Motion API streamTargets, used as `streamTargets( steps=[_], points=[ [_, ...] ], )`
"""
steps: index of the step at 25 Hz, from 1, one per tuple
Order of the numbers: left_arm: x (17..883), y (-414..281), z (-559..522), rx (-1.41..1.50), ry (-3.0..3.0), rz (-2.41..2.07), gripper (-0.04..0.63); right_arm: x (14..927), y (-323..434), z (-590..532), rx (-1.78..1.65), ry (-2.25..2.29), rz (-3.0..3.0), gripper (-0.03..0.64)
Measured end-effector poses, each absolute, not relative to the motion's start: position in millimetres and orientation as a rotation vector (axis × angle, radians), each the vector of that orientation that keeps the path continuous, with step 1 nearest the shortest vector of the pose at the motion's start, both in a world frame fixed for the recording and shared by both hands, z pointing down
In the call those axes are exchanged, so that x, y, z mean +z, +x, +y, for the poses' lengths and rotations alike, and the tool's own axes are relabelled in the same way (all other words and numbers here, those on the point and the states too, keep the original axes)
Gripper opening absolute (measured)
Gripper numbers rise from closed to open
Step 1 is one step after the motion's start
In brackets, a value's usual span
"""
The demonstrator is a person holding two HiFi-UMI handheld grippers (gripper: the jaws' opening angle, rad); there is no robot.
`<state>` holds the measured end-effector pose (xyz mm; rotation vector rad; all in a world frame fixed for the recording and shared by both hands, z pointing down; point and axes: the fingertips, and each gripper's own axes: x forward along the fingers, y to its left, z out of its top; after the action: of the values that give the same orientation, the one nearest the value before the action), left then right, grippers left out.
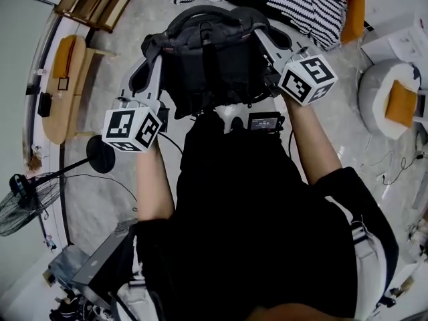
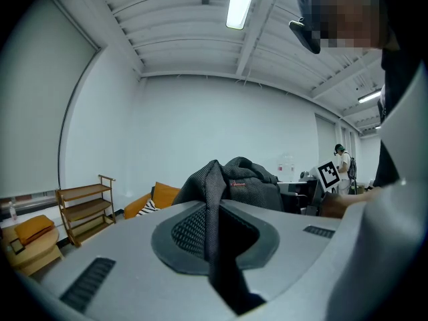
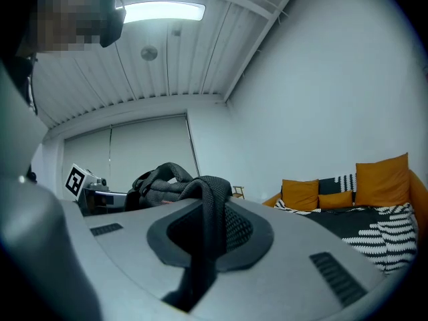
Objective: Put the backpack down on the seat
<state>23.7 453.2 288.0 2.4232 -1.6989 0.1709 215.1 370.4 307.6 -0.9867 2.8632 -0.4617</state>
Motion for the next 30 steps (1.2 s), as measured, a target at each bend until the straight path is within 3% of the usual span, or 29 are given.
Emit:
streamTargets(
  steps=[10,30],
  points=[
    [300,24,437,0.153,2.449,-1.646,0.041,314,217,355,-0.497,-1.034,2.823,0.046],
    [290,-52,245,0.107,2.519,-1.569,0.041,305,145,165,-0.572,-0.971,2.767,0.046]
  ],
)
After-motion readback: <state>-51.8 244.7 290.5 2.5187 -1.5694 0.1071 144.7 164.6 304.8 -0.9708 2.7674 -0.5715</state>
